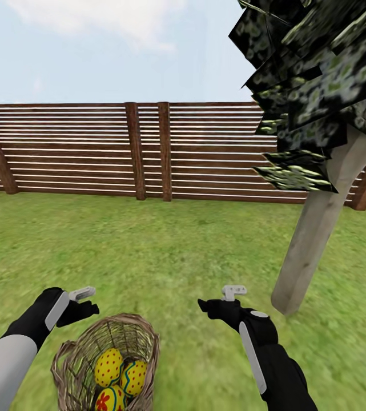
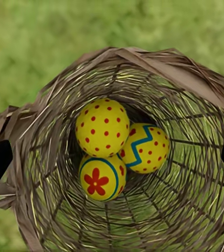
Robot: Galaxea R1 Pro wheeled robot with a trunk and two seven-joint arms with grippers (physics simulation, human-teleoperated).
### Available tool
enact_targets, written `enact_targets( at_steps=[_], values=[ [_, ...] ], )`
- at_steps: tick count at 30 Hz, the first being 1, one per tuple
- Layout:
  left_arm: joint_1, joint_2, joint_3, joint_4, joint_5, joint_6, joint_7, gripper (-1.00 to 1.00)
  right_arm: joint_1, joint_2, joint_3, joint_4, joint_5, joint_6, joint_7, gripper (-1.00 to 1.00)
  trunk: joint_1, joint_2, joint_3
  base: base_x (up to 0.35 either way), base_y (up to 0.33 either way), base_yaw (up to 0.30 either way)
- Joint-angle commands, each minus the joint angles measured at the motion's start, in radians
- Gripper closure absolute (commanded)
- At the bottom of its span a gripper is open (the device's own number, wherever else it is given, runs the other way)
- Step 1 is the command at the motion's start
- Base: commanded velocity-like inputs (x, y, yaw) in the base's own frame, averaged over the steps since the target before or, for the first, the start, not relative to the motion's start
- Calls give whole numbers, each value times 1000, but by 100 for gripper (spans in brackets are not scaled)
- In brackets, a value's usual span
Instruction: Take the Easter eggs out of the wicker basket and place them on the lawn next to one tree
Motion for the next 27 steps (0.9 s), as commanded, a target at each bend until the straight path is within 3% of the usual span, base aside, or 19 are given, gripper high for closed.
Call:
enact_targets(
  at_steps=[1, 15, 21, 27],
  values=[
    [0, 0, 1, -1, 11, 0, 8, -100, -1, 0, 1, -1, -1, 5, 2, -100, 4, -8, -4, 0, 0, 0],
    [0, 0, -1, -1, 9, -45, 11, -100, -1, 0, 3, -1, -1, 5, 1, -100, 57, -106, -48, 0, 0, 0],
    [0, 0, 0, -1, 10, -50, 60, -100, -1, 0, 3, -1, -1, 5, 1, -100, 80, -148, -67, 0, 0, 0],
    [0, 0, 0, -1, 10, -51, 72, -100, -1, 0, 3, -1, -1, 5, 0, -100, 103, -190, -86, 0, 0, 0]
  ],
)
